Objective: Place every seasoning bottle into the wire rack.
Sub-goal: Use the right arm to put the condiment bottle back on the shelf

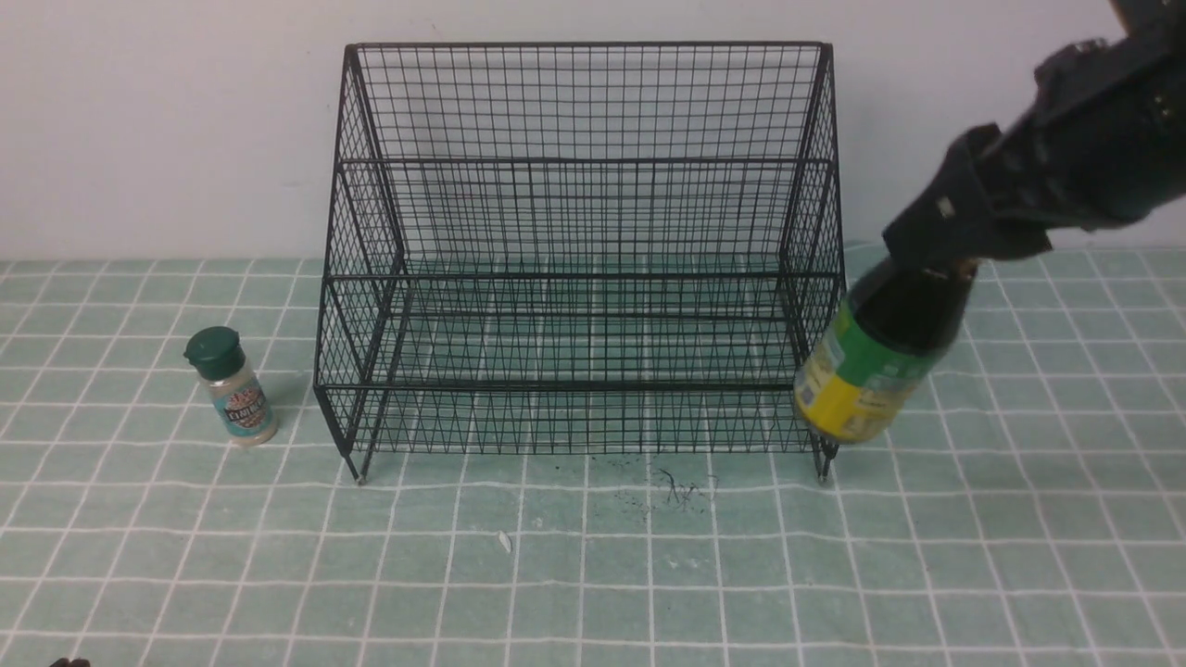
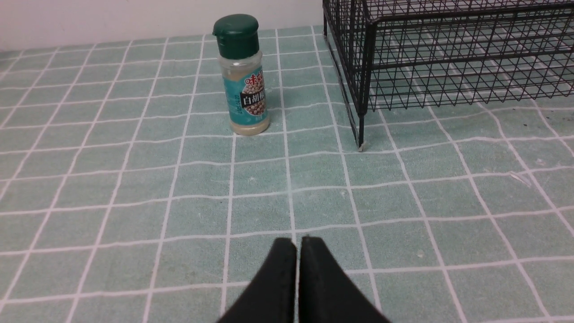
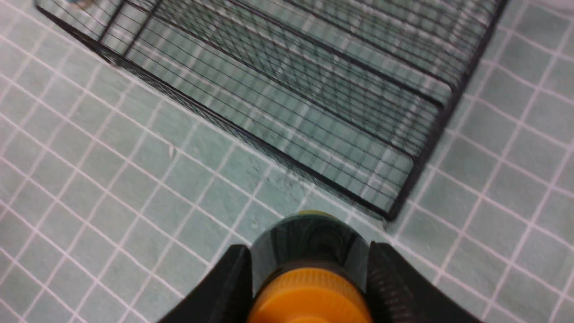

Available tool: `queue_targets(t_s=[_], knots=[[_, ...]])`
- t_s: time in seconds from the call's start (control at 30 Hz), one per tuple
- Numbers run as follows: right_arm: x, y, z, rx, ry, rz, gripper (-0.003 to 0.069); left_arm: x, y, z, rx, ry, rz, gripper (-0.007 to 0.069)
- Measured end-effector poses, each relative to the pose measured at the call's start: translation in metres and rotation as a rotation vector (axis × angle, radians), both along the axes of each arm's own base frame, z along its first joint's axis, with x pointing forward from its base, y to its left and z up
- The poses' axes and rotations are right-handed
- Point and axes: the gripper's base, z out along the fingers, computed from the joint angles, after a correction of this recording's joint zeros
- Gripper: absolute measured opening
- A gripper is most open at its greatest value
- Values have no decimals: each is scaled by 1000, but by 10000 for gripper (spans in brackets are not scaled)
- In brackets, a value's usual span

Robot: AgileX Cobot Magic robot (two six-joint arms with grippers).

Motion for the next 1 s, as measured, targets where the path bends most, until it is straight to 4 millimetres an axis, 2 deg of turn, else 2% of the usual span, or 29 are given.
queue_targets(t_s=[0.13,0.2,0.23,0.4,0.5,0.7,0.93,1.0], knots=[[21,10,8,13,-26,9,304,0,0,0,0,0,0,-6],[44,18,3,3,-19,8,304,0,0,0,0,0,0,-6],[45,18,1,1,-14,8,304,0,0,0,0,0,0,-6],[89,33,-34,-27,58,10,304,0,0,0,0,0,0,-6],[104,38,-52,-48,77,7,302,0,0,0,0,0,0,-6],[119,42,-83,-98,136,22,301,0,0,0,0,0,0,-6],[123,49,-101,-161,157,44,301,0,0,0,0,1,0,-6],[122,54,-100,-178,147,56,301,0,0,0,0,1,0,-6]])
